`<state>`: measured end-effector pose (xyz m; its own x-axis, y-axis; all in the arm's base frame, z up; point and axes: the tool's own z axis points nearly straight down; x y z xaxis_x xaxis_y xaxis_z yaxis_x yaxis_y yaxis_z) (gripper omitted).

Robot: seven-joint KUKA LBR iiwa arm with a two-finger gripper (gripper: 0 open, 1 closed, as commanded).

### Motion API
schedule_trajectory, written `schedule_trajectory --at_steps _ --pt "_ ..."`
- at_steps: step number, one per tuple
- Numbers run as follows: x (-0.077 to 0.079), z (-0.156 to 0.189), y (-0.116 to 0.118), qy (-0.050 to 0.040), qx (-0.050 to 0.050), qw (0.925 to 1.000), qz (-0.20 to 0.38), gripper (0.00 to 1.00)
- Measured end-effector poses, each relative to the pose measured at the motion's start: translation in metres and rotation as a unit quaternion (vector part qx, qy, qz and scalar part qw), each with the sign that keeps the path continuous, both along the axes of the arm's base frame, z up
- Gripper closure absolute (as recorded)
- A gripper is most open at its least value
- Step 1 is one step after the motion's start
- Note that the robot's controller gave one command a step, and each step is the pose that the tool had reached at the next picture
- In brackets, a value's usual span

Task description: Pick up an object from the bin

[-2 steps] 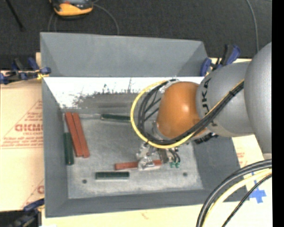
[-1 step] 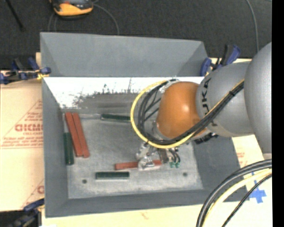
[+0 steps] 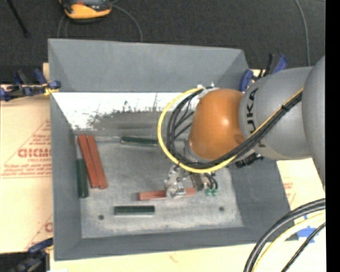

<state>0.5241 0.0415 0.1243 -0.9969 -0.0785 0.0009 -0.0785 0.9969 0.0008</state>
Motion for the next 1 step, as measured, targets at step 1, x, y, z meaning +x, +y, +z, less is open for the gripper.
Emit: schedule_trajectory --at_steps 1 --pt "-0.0054 0.1116 -0.0098 -0.0021 -0.001 0.9998 0.018 1.0"
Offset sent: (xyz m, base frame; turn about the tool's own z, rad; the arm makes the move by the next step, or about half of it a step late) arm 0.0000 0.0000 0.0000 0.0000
